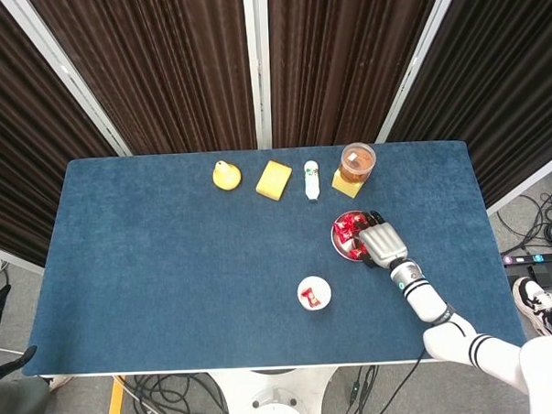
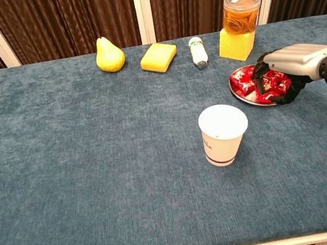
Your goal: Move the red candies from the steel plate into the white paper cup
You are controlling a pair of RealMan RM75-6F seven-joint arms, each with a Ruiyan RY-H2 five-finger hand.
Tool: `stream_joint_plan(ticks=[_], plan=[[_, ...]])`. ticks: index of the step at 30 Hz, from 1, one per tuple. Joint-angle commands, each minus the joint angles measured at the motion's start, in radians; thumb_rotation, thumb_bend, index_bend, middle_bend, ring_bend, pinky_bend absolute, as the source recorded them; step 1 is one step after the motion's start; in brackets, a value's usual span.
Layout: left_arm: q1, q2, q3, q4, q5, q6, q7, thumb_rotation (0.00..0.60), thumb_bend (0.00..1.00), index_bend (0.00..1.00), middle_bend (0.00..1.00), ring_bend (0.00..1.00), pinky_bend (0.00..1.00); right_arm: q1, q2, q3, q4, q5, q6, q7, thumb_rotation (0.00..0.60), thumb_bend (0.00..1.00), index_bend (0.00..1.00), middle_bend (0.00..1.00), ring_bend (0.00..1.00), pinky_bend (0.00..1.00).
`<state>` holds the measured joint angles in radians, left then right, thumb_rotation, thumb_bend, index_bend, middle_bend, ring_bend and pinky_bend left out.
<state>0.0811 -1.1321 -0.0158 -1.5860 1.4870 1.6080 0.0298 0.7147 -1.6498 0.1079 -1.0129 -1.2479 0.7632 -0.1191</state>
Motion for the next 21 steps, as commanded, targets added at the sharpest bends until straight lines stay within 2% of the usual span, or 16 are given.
stream_joint_plan(ticks=[1,5,10,15,21], plan=[[0.001,0.0,0.0,0.002,0.0,0.001,-0.002,0.6,0.16,0.07,0.04,0.08,0.15,-0.007,0.012,0.008,-0.019,-0.008,0.022,0.019,0.6,0.38,0.55,0.22,0.0,0.0],[0.001,0.001,-0.001,0.002,0.0,0.001,-0.001,0.6,0.16,0.07,0.04,0.08,0.15,-0.025,0.063,0.018,-0.096,-0.049,0.092,0.06,0.6,0.38,0.55,0.22,0.0,0.0],[0.0,0.005,-0.002,-0.003,0.002,0.002,0.005,0.6,0.16,0.07,0.04,0.08,0.15,-0.051,0.166,0.018,-0.282,-0.144,0.198,0.148,0.6,0.38,0.55,0.21,0.0,0.0],[-0.001,0.009,-0.003,-0.014,0.007,0.005,0.014,0.6,0.16,0.07,0.04,0.08,0.15,-0.047,0.237,-0.024,-0.445,-0.291,0.26,0.211,0.6,0.38,0.55,0.21,0.0,0.0],[0.001,0.012,-0.001,-0.022,0.006,0.005,0.018,0.6,0.16,0.07,0.04,0.08,0.15,-0.034,0.237,-0.061,-0.502,-0.36,0.261,0.178,0.6,0.38,0.56,0.2,0.0,0.0]])
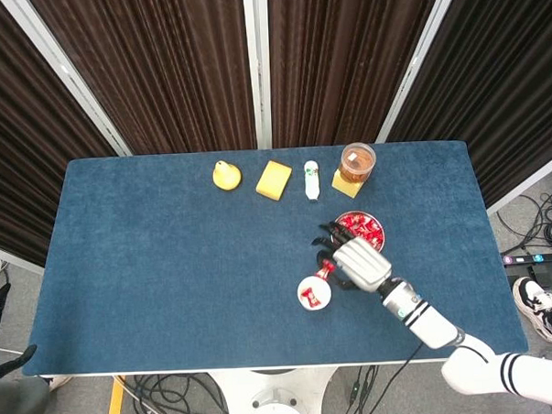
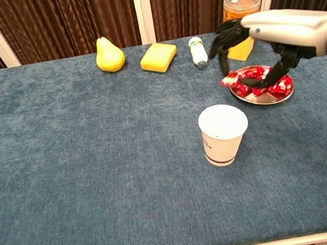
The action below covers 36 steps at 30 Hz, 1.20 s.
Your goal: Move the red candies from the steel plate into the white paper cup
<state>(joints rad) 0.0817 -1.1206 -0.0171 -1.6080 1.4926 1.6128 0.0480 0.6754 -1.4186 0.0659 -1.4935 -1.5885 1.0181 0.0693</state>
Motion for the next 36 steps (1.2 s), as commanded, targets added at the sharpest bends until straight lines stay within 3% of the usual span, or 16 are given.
stream_joint_plan(ticks=[1,7,12,17,22,27,36], plan=[[0.001,0.0,0.001,0.0,0.001,0.0,0.001,0.6,0.16,0.07,0.04,0.08,0.15,0.007,0.002,-0.021,-0.022,-0.017,0.0,-0.017,0.6,0.38,0.55,0.2,0.0,0.0],[0.004,-0.001,0.002,0.004,0.0,0.003,-0.006,0.6,0.16,0.07,0.04,0.08,0.15,0.015,-0.017,-0.038,-0.017,-0.005,-0.036,-0.061,0.6,0.37,0.49,0.17,0.0,0.0],[0.006,-0.004,0.003,0.009,-0.003,0.001,-0.011,0.6,0.16,0.07,0.04,0.08,0.15,0.018,-0.019,-0.045,-0.02,0.011,-0.059,-0.089,0.6,0.34,0.33,0.14,0.0,0.0],[0.005,-0.006,0.002,0.011,-0.001,0.002,-0.012,0.6,0.16,0.07,0.04,0.08,0.15,0.012,-0.016,-0.033,-0.023,0.025,-0.04,-0.079,0.6,0.29,0.23,0.13,0.0,0.0],[0.002,-0.006,0.001,0.014,0.002,-0.001,-0.013,0.6,0.16,0.07,0.04,0.08,0.15,-0.005,-0.003,0.019,0.006,0.088,0.0,-0.067,0.6,0.29,0.24,0.13,0.0,0.0],[0.001,-0.007,0.002,0.015,0.006,-0.002,-0.017,0.6,0.16,0.07,0.04,0.08,0.15,0.002,-0.008,0.078,0.101,0.284,-0.087,-0.137,0.6,0.29,0.36,0.14,0.0,0.0],[0.002,-0.007,0.004,0.012,0.003,-0.004,-0.014,0.6,0.16,0.07,0.04,0.08,0.15,0.025,-0.106,0.062,0.3,0.421,-0.194,-0.257,0.6,0.29,0.39,0.14,0.0,0.0]])
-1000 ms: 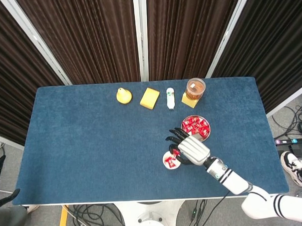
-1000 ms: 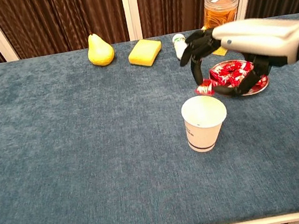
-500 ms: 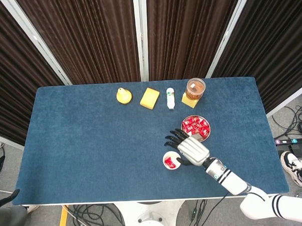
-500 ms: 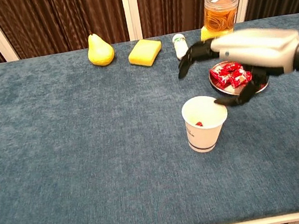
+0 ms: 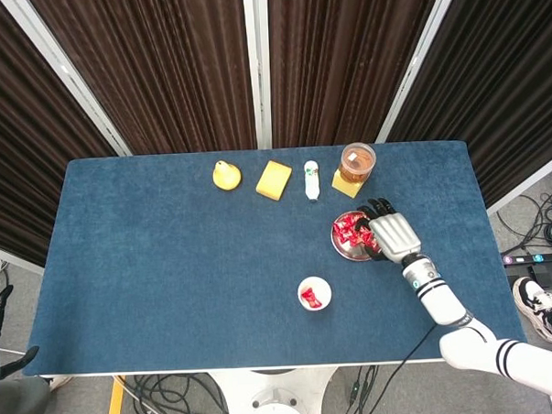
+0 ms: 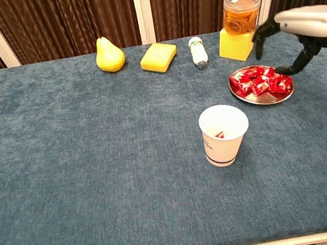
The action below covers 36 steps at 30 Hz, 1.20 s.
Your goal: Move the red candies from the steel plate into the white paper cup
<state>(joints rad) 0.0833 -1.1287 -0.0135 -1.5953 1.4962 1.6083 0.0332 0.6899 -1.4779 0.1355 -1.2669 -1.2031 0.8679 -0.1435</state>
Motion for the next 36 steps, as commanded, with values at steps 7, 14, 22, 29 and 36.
stream_joint_plan(ticks=[7,14,22,29,36], plan=[[0.0,0.001,0.0,-0.003,-0.002,-0.003,0.003,0.6,0.16,0.07,0.04,0.08,0.15,0.018,-0.121,-0.015,0.183,0.026,-0.061,-0.032,0.6,0.29,0.39,0.14,0.0,0.0],[0.0,0.003,-0.001,-0.005,-0.004,-0.002,0.004,0.6,0.16,0.07,0.04,0.08,0.15,0.039,-0.19,-0.001,0.286,0.021,-0.086,-0.01,0.6,0.29,0.39,0.14,0.0,0.0],[0.003,0.002,0.0,0.001,-0.01,-0.005,-0.003,0.6,0.16,0.07,0.04,0.08,0.15,0.056,-0.248,0.008,0.366,0.016,-0.11,0.004,0.6,0.3,0.39,0.15,0.0,0.0],[0.003,0.002,0.0,0.005,-0.012,-0.006,-0.009,0.6,0.16,0.07,0.04,0.08,0.15,0.056,-0.272,0.014,0.397,0.005,-0.098,0.013,0.6,0.32,0.46,0.18,0.0,0.0],[0.004,0.001,0.001,0.007,-0.011,-0.007,-0.011,0.6,0.16,0.07,0.04,0.08,0.15,0.042,-0.259,0.018,0.384,-0.002,-0.079,0.013,0.6,0.34,0.53,0.2,0.0,0.0]])
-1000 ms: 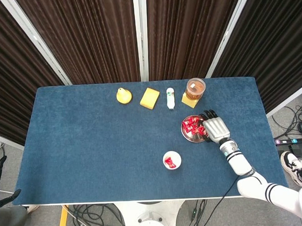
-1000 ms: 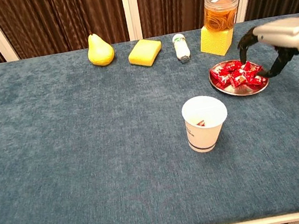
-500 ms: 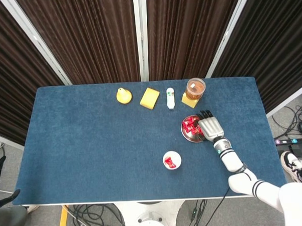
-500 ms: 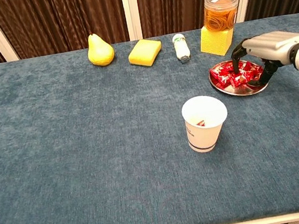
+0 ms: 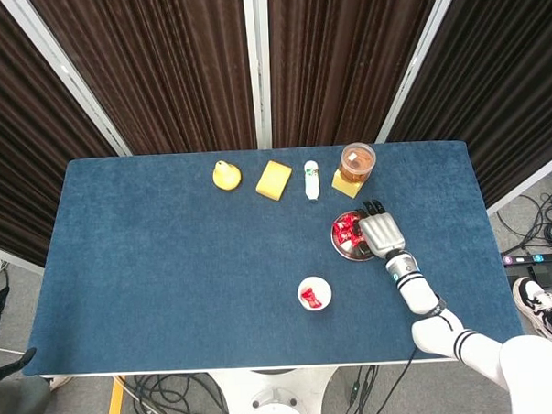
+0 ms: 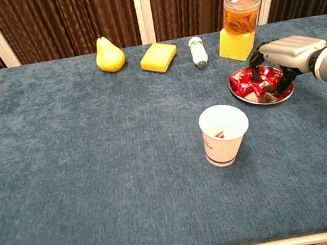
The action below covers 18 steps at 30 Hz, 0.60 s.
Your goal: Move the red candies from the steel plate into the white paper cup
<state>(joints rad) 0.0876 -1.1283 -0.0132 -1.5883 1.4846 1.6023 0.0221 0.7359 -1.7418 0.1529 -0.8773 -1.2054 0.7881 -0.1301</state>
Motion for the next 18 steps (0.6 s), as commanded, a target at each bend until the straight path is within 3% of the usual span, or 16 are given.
stream_joint_plan(ticks=[1,4,8,14,18], plan=[[-0.001,0.0,0.0,0.0,0.001,-0.001,0.0,0.6,0.16,0.07,0.04,0.08,0.15,-0.005,0.008,0.001,-0.009,0.0,0.002,0.001,0.6,0.34,0.53,0.2,0.0,0.0],[0.0,0.001,-0.001,-0.002,0.002,0.002,0.001,0.6,0.16,0.07,0.04,0.08,0.15,-0.014,0.033,0.01,-0.057,-0.02,0.036,0.031,0.6,0.34,0.54,0.2,0.0,0.0],[0.0,0.005,-0.001,-0.005,0.0,0.0,0.004,0.6,0.16,0.07,0.04,0.08,0.15,-0.036,0.122,0.007,-0.218,-0.111,0.14,0.106,0.6,0.35,0.54,0.21,0.0,0.0],[-0.003,0.007,-0.001,-0.013,0.005,0.001,0.013,0.6,0.16,0.07,0.04,0.08,0.15,-0.064,0.291,-0.045,-0.516,-0.29,0.257,0.206,0.6,0.35,0.54,0.22,0.0,0.0],[-0.003,0.009,-0.002,-0.019,0.008,0.004,0.018,0.6,0.16,0.07,0.04,0.08,0.15,-0.063,0.335,-0.083,-0.608,-0.357,0.262,0.207,0.6,0.35,0.55,0.21,0.0,0.0]])
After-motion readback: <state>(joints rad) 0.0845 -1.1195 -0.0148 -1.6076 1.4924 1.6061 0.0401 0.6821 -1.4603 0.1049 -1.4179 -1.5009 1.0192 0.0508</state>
